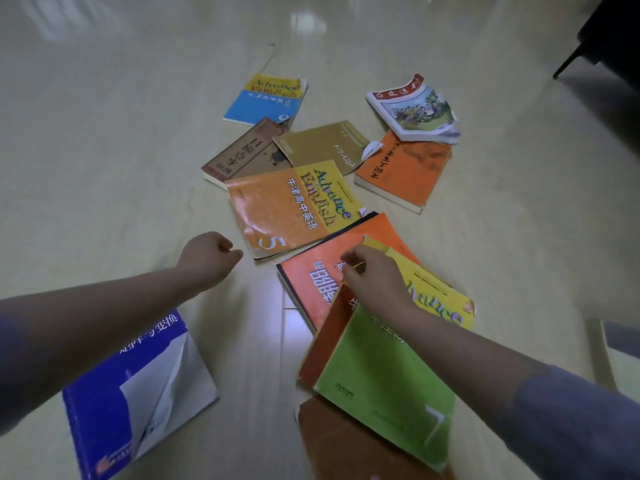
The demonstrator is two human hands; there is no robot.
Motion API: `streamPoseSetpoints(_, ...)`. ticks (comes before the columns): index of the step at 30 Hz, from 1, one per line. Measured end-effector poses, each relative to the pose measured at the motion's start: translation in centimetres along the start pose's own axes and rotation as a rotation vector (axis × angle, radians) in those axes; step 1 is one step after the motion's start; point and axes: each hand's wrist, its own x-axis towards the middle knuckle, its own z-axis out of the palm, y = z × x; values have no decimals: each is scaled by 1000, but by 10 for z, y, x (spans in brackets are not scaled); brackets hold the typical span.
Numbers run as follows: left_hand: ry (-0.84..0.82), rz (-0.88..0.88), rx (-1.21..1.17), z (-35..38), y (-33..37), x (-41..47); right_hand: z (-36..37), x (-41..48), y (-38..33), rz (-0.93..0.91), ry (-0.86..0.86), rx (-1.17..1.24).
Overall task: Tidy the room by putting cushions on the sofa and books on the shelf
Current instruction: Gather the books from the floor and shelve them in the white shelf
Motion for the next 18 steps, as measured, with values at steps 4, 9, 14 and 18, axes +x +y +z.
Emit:
streamPoseSetpoints(4, -37, -131, -258, -3, -4, 41, 14, 16, -7, 42, -24, -14)
streamPoseSetpoints(9, -88, -288, -592, 0, -10, 77, 37, 28, -11, 100, -71, -54)
streamPoseSetpoints(14, -174, -307, -762, 14, -8, 94, 47, 34, -10, 203, -88, 46)
streamPoseSetpoints(18, -232, -327, -845, 27, 2, 86, 43, 41, -16, 308, -99, 225)
